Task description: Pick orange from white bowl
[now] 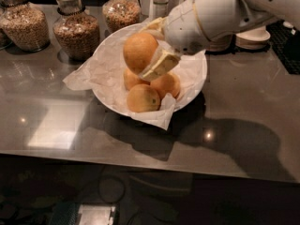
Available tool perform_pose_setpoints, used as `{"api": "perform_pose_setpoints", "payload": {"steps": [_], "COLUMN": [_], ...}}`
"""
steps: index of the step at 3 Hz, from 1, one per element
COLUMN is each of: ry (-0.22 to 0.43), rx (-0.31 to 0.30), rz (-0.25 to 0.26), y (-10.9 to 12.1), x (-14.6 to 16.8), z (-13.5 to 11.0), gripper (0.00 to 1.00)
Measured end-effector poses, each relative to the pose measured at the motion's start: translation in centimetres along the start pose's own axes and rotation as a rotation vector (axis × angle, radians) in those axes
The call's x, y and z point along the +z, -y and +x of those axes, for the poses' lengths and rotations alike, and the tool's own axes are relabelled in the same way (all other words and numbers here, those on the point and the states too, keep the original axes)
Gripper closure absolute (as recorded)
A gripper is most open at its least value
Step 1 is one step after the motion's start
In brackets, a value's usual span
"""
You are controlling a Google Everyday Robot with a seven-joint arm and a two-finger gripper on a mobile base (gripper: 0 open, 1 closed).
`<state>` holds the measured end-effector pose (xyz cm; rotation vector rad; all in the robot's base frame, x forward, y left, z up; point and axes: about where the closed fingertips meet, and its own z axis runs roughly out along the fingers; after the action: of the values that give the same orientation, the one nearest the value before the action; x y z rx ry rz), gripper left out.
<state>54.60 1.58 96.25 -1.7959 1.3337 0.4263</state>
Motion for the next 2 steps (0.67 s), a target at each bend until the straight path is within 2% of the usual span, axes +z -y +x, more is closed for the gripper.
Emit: {"api": "perform_pose_setpoints", "payload": {"steps": [1,2], "ry": [0.171,0.262], "rx": [0.044,0.038], "rz": [-0.001,0.023], "y": [-2.1,-5.1], "x": [-3.5,-7.5], "z": [0.6,-1.1], "gripper": [1.0,1.0]}}
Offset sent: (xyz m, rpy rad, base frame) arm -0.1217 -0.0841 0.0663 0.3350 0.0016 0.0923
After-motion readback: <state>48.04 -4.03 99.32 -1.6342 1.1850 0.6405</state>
